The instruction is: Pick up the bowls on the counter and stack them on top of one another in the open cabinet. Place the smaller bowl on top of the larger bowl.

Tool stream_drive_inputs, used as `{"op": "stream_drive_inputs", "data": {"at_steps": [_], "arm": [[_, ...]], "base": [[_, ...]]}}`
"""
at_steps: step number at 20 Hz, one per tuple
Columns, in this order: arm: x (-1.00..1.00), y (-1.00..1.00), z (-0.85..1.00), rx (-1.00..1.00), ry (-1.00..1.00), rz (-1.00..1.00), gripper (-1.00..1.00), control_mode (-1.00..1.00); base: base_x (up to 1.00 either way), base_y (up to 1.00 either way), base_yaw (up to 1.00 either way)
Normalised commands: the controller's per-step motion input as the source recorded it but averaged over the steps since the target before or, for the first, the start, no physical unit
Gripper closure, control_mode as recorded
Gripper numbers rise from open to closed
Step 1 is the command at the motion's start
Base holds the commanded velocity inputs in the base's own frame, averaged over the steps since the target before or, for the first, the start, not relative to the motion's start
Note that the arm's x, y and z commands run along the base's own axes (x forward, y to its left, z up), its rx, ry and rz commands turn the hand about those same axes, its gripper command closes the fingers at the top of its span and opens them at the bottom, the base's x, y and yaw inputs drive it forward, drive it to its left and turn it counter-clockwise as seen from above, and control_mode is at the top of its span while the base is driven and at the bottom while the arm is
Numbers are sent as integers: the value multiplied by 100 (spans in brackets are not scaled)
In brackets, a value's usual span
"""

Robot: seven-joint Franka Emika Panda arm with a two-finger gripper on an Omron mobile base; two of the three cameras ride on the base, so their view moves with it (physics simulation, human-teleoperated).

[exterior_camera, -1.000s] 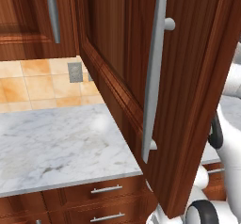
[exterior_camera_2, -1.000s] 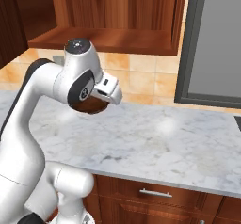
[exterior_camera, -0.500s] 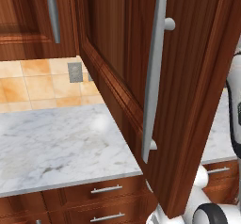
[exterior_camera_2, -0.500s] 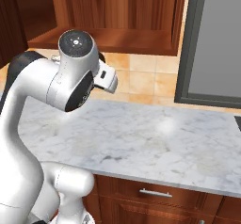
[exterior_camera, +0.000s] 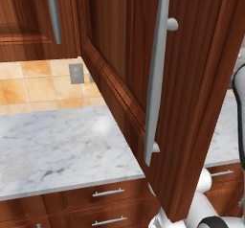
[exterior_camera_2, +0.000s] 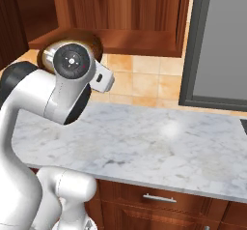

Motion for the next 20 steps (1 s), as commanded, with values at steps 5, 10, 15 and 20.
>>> {"op": "stream_drive_inputs", "data": {"at_steps": [5, 10, 15, 20], "arm": [[25, 24, 39, 8, -9, -13, 100, -100], [15, 1, 38, 8, 4, -3, 100, -100], [0, -5, 4, 8, 5, -1, 100, -100], [0, -9, 2, 12, 5, -1, 100, -100]], "base": [[0, 0, 0], [0, 0, 0], [0, 0, 0], [0, 0, 0]]}}
